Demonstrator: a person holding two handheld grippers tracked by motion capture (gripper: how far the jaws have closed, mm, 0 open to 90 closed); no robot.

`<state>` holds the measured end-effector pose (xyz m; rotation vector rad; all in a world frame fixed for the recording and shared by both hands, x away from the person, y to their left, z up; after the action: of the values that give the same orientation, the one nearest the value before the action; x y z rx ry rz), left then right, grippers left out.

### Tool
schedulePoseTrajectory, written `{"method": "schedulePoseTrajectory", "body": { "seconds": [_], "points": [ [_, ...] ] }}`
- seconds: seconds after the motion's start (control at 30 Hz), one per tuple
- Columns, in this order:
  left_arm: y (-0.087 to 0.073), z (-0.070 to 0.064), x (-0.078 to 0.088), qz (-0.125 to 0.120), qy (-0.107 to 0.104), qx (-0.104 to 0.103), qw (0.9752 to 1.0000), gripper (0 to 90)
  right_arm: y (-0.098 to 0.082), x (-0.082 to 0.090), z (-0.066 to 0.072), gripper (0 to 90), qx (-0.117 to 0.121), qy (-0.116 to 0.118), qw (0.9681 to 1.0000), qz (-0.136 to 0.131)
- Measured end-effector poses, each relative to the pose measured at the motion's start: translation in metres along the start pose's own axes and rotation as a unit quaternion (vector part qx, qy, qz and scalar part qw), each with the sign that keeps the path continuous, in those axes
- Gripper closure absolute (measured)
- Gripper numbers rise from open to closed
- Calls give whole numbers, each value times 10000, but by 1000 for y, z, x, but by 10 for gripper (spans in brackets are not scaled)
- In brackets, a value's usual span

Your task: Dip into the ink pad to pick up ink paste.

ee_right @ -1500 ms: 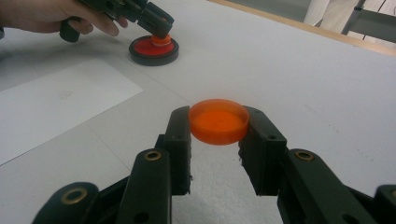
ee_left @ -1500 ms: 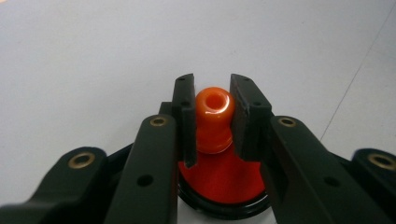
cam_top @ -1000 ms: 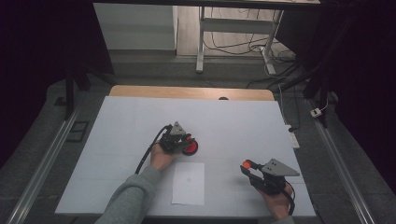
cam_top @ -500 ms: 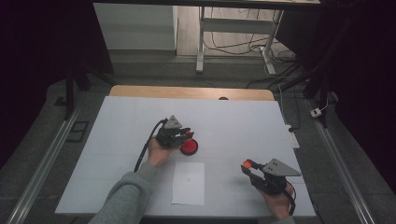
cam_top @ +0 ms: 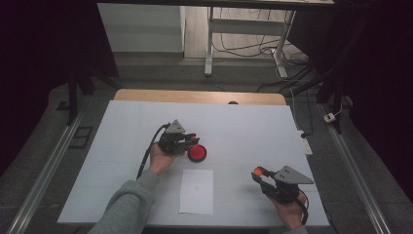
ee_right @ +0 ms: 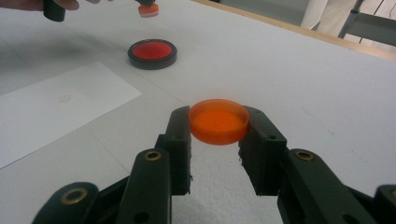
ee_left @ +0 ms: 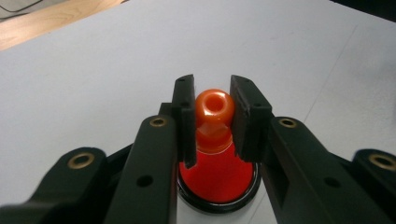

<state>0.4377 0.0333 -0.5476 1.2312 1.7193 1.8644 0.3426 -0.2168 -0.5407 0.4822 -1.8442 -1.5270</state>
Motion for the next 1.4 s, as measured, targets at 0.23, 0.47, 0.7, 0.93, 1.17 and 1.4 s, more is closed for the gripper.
{"method": "schedulePoseTrajectory", "body": {
  "seconds": [0.23,0.47,0.7,0.93,1.17,1.4],
  "points": [
    [4,-5,10,-54,-105,-114,9999,731,0,0,-1,645,-1,-12,10000,7],
    [5,-10,18,-85,-213,-137,9996,730,-1,0,-1,645,-5,-19,10000,13],
    [6,-12,25,-130,-300,-78,9994,730,-2,0,-1,645,-10,-15,10000,25],
    [8,-20,32,-215,-535,9,9983,730,-2,0,-1,645,-15,-17,10000,21],
    [11,-24,36,-256,-595,-27,9979,730,-2,-1,-1,645,-13,-13,10000,23],
    [10,-30,40,-267,-670,-16,9974,730,-2,0,-1,645,-15,-13,10000,22]
  ]
}}
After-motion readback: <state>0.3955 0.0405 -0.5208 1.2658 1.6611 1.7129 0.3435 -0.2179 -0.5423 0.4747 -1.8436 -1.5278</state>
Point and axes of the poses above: each handheld gripper's, and its own axes: x roughly backward along the jaws, y roughly out of its top, z roughly to its left, the point moved 10 cm from there along -x, roughly forward along the jaws, and after that the axes turned 10 degrees about -z, right-handed, at the moved point
